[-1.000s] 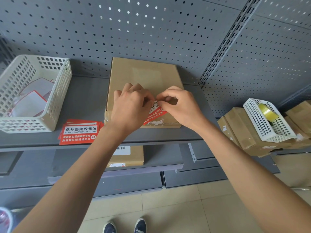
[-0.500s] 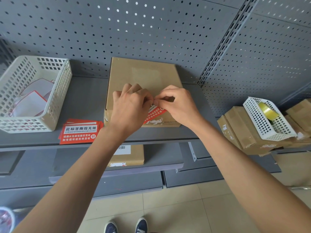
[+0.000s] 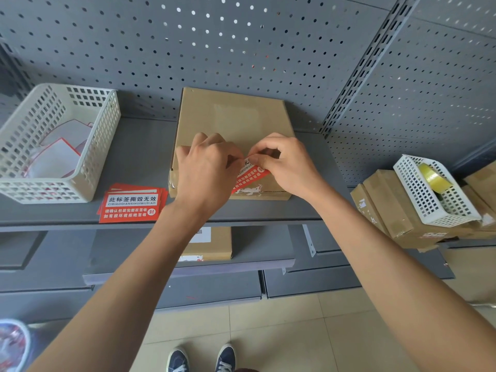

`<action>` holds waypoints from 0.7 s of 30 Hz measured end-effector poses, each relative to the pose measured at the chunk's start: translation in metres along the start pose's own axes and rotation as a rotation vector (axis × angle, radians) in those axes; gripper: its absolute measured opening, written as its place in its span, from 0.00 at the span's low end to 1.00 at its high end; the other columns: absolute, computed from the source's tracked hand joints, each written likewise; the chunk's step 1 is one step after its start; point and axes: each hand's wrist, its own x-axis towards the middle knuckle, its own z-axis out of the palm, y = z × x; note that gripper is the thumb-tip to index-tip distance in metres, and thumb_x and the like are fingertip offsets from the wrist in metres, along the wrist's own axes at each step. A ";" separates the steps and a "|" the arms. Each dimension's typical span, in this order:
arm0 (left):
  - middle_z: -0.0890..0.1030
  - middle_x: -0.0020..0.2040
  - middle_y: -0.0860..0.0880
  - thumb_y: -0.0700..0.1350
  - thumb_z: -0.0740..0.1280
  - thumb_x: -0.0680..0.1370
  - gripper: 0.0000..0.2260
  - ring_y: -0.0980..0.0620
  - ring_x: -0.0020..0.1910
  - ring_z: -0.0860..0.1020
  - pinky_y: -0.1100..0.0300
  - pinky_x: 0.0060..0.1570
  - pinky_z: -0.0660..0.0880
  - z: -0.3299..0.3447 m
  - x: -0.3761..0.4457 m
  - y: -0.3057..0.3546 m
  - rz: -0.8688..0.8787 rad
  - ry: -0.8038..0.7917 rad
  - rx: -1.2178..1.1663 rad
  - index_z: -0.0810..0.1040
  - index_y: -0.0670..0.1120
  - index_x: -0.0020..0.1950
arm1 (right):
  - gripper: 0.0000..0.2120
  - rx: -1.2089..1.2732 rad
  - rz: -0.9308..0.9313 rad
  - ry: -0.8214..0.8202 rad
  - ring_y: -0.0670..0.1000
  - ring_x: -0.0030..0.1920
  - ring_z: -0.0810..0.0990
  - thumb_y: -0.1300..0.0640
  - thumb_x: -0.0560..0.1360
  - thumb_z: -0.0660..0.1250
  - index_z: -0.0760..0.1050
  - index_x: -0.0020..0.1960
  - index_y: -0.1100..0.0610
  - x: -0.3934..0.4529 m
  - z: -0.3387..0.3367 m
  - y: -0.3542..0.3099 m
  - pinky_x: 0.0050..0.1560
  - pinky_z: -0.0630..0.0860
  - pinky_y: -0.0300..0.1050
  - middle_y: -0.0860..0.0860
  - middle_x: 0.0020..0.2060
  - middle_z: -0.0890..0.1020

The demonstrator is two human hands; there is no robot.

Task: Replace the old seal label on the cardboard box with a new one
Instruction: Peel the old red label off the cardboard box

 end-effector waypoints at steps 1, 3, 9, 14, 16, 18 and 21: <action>0.82 0.50 0.51 0.46 0.67 0.81 0.07 0.44 0.53 0.74 0.52 0.49 0.59 0.001 0.000 0.001 -0.004 -0.004 0.014 0.85 0.53 0.48 | 0.02 0.001 -0.002 -0.002 0.50 0.43 0.79 0.61 0.74 0.75 0.86 0.46 0.55 0.000 0.000 0.001 0.45 0.76 0.44 0.44 0.40 0.78; 0.82 0.51 0.49 0.47 0.65 0.82 0.08 0.43 0.54 0.74 0.51 0.50 0.60 0.003 0.000 0.003 -0.004 -0.010 0.047 0.84 0.50 0.50 | 0.05 0.013 -0.016 -0.010 0.47 0.42 0.78 0.61 0.74 0.75 0.85 0.49 0.55 -0.001 -0.001 0.000 0.44 0.77 0.41 0.46 0.41 0.80; 0.82 0.51 0.48 0.47 0.65 0.83 0.08 0.42 0.54 0.74 0.52 0.49 0.59 0.006 -0.002 0.002 0.008 -0.026 0.069 0.83 0.47 0.52 | 0.06 -0.068 -0.060 -0.071 0.45 0.48 0.80 0.59 0.74 0.74 0.86 0.49 0.50 0.000 -0.001 -0.003 0.53 0.77 0.42 0.45 0.46 0.80; 0.83 0.48 0.49 0.51 0.69 0.81 0.08 0.42 0.52 0.76 0.49 0.51 0.65 -0.001 -0.006 -0.003 0.036 0.002 0.031 0.85 0.49 0.52 | 0.06 -0.047 -0.035 -0.063 0.46 0.46 0.80 0.61 0.75 0.74 0.86 0.45 0.50 0.001 0.001 -0.004 0.50 0.76 0.39 0.44 0.44 0.81; 0.83 0.47 0.49 0.52 0.71 0.80 0.07 0.42 0.51 0.75 0.49 0.50 0.65 -0.004 -0.010 -0.009 0.043 0.017 0.031 0.86 0.50 0.52 | 0.08 -0.040 -0.042 -0.078 0.44 0.45 0.79 0.61 0.75 0.74 0.84 0.44 0.48 0.001 0.000 -0.004 0.49 0.74 0.37 0.44 0.44 0.80; 0.82 0.46 0.48 0.49 0.72 0.79 0.05 0.42 0.49 0.75 0.50 0.48 0.64 -0.006 -0.011 -0.012 0.053 0.028 0.022 0.87 0.51 0.50 | 0.09 -0.035 -0.045 -0.091 0.43 0.44 0.78 0.61 0.76 0.73 0.84 0.43 0.47 0.002 0.000 -0.004 0.49 0.74 0.38 0.43 0.44 0.80; 0.82 0.46 0.49 0.47 0.72 0.78 0.03 0.42 0.48 0.75 0.51 0.46 0.63 -0.006 -0.012 -0.012 0.049 0.041 0.020 0.86 0.51 0.47 | 0.08 -0.027 -0.034 -0.096 0.44 0.44 0.78 0.61 0.76 0.73 0.84 0.43 0.48 0.003 0.001 -0.003 0.48 0.75 0.40 0.44 0.44 0.80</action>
